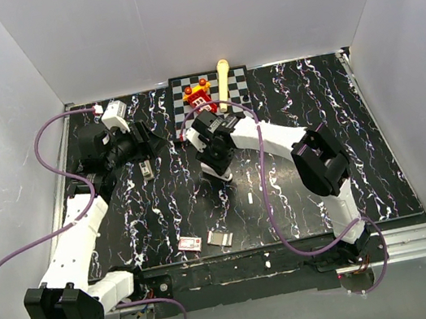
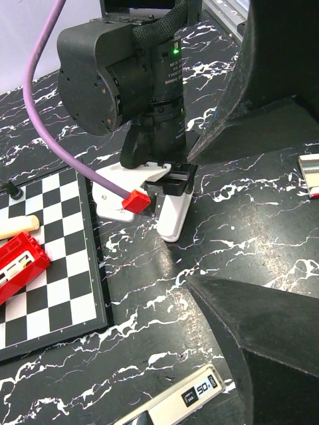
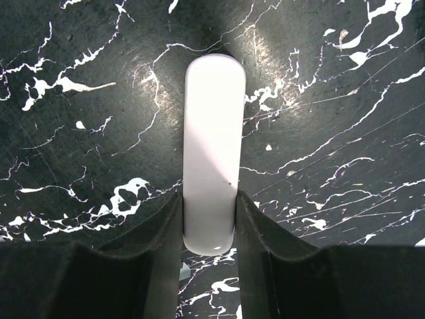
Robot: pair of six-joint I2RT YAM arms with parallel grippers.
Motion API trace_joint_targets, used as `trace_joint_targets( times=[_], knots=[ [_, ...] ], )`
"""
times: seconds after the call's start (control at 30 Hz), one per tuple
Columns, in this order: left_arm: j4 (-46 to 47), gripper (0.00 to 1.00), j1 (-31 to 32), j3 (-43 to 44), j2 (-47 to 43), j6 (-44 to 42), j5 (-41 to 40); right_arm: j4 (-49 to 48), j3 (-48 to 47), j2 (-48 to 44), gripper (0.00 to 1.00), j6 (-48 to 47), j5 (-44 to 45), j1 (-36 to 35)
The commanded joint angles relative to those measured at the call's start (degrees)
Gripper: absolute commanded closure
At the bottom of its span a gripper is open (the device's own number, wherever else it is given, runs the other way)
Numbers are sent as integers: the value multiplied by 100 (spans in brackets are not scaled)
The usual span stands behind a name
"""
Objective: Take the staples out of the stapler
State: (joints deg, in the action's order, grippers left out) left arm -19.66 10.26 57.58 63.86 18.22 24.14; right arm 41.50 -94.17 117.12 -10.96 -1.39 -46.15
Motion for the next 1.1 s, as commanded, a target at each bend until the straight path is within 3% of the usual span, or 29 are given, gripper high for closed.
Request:
trace_joint_targets(
  times=[0.0, 0.13, 0.5, 0.57, 0.9, 1.07],
  knots=[
    [41, 34, 29, -36, -163, 15, -23, -212, -75, -58, 72, -20, 60, -34],
    [50, 34, 29, -28, -163, 6, -50, -221, -40, -163, 62, -29, 77, -34],
    [50, 34, 29, -45, -128, -46, -129, -168, 4, -532, 53, -20, 112, -34],
    [59, 34, 20, -63, -128, -55, -138, -229, 74, -637, 47, -20, 112, -26],
    [173, 34, 37, -107, 21, -73, -120, -678, 1066, -1928, 44, 524, 569, -26],
    [200, 37, 160, -10, 460, -38, -15, -739, 1760, -2605, 49, 998, 491, -26]
  ],
)
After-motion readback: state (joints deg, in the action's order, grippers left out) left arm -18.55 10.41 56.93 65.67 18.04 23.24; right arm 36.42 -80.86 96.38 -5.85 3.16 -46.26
